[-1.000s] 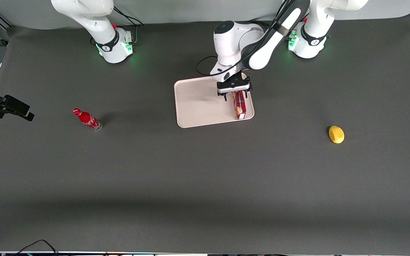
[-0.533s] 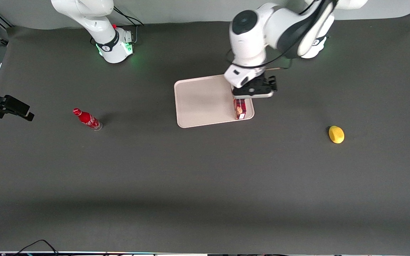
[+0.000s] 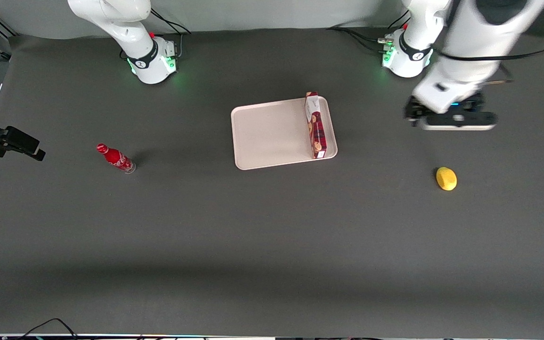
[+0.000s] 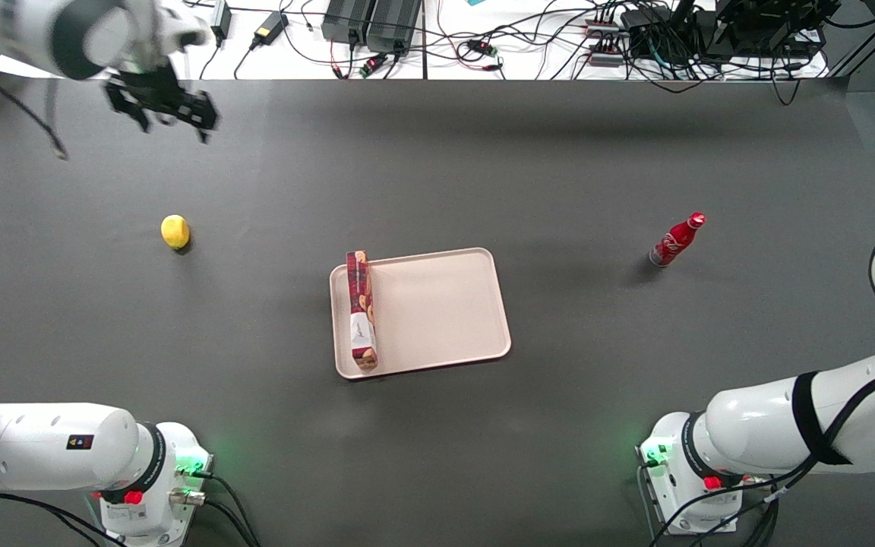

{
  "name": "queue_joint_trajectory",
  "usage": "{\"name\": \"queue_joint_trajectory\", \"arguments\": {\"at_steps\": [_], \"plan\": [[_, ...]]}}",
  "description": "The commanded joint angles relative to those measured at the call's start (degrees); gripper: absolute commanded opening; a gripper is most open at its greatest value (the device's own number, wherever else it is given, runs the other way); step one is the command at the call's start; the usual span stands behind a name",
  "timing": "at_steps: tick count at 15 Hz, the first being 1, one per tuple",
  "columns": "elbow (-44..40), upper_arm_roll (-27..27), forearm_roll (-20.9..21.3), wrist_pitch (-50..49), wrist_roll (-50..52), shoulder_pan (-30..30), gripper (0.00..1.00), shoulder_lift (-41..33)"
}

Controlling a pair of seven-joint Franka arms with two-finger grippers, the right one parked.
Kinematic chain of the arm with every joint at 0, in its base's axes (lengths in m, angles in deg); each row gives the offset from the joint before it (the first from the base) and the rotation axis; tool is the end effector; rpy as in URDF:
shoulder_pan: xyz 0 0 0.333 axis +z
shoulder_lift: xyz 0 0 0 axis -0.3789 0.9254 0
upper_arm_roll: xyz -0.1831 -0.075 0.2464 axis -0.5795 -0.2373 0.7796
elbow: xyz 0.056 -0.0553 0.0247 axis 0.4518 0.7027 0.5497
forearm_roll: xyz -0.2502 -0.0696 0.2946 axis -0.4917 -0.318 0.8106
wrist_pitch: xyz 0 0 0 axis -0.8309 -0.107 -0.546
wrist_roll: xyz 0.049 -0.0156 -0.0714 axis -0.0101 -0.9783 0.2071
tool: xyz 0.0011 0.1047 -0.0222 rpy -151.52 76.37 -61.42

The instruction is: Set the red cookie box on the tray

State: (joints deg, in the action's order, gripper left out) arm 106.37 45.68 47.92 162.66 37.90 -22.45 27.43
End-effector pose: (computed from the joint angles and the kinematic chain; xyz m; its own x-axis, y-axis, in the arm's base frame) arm 0.4815 -0.1358 0.5486 0.9936 -0.1119 0.0123 -0.1084 -0.9803 -0.1650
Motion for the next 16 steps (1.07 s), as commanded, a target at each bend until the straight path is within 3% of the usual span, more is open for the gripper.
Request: {"name": "queue_joint_trajectory", "arguments": {"at_steps": [1, 7, 11, 16], "plan": [[-5.6, 6.1, -2.5, -3.3, -7.1, 0.9, 1.0, -0.4], [-17.8, 6.6, -3.0, -4.7, -7.1, 2.9, 1.0, 8.9], [-18.3, 8.0, -8.3, -4.7, -7.4, 2.9, 1.0, 9.1], [-20.2, 8.0, -8.1, -4.9, -7.8, 2.8, 1.0, 11.2]]}}
